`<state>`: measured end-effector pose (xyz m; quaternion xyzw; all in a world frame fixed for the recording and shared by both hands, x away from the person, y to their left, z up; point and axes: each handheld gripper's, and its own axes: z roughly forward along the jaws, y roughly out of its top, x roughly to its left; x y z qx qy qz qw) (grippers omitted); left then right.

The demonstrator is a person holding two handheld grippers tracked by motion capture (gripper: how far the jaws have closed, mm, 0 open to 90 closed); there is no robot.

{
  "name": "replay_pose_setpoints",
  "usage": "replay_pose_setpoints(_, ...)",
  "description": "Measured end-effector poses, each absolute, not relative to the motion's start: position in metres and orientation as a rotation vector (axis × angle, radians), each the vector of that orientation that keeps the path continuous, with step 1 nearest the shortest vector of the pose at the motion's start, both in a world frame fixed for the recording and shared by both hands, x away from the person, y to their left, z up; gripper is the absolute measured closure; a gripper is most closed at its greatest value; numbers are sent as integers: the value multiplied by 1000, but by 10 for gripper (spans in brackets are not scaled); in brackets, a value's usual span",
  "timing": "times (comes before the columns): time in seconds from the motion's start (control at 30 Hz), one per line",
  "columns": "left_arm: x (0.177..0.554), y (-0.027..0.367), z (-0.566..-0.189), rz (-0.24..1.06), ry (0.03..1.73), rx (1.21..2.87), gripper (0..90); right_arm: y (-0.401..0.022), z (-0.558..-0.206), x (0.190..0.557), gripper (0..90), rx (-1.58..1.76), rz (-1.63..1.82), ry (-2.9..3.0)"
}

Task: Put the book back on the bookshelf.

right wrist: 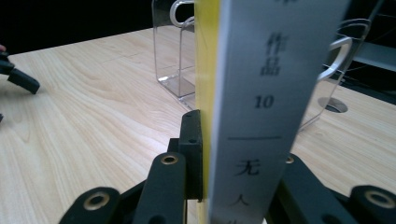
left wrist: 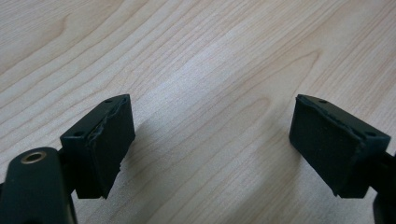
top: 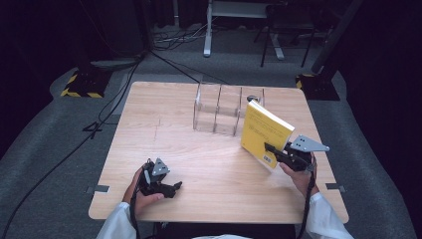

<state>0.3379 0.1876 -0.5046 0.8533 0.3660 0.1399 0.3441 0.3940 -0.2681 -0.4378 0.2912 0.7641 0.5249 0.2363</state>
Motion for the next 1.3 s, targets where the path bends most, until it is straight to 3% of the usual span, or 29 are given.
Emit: replay_pose_setpoints(1.3,338,188,-505,362,951,2215,147,-246,-429,436,761,978,1332,1934)
